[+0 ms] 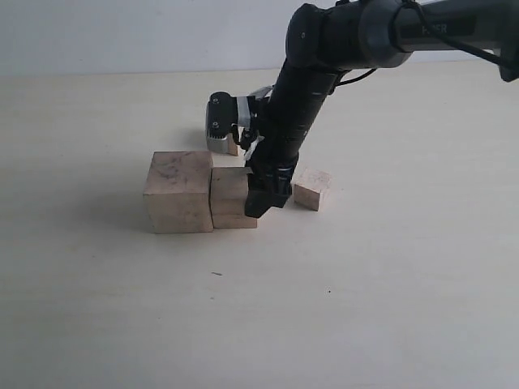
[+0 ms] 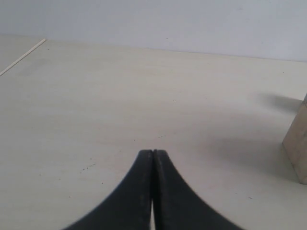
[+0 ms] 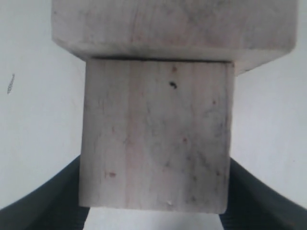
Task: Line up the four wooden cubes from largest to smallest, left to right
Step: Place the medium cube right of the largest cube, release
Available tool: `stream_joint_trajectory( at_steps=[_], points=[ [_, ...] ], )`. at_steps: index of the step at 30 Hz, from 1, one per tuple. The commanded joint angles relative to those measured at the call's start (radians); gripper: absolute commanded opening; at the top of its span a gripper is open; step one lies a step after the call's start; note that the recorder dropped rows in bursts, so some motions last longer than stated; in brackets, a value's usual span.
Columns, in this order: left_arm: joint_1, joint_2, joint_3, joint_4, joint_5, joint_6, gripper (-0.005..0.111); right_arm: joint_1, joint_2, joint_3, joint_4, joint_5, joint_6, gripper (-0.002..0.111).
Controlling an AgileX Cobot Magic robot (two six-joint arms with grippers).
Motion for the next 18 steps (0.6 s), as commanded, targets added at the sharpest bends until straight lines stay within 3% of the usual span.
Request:
stream_joint_trajectory(
  at_steps=[1, 18],
  points=[
    [-0.001, -0.006, 0.0, -0.002, -0.01, -0.001, 0.0, -0.002, 0.031, 0.01, -0.019, -0.003, -0.052, 0.0],
    [-0.001, -0.006, 0.0, -0.002, -0.01, -0.001, 0.0, -0.002, 0.031, 0.01, 0.041, -0.026, -0.016, 0.0]
  ],
)
